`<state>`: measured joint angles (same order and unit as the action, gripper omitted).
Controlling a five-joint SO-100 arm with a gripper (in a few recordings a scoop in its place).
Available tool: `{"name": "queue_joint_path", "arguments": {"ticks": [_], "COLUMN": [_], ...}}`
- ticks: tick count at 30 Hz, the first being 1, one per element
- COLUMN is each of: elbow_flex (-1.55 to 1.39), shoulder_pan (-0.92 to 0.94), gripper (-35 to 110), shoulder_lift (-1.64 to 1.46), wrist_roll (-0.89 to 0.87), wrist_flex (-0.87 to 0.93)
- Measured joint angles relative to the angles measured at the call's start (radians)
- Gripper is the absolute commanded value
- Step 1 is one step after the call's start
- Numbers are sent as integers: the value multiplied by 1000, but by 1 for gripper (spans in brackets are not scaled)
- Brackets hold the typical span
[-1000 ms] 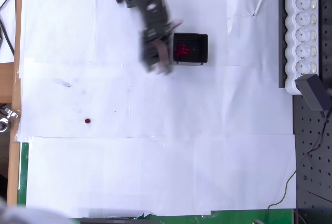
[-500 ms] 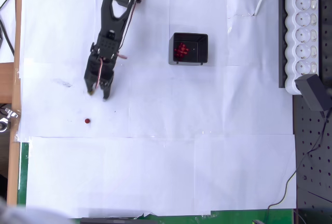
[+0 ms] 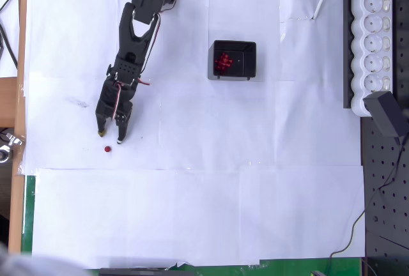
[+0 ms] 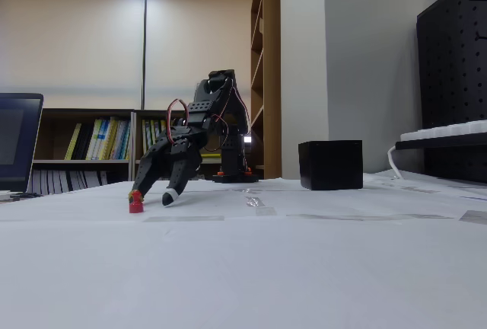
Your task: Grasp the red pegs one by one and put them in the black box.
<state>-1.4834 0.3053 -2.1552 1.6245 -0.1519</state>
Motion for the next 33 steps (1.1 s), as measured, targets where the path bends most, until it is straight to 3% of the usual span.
{"name": "queue_joint_path", "arguments": {"ticks": [33], "elbow_flex": [-167], "shoulder_pan": [3], "gripper": [19], "shoulder_lift": [-170], "wrist_roll": [-69], "wrist_flex": [-98]}}
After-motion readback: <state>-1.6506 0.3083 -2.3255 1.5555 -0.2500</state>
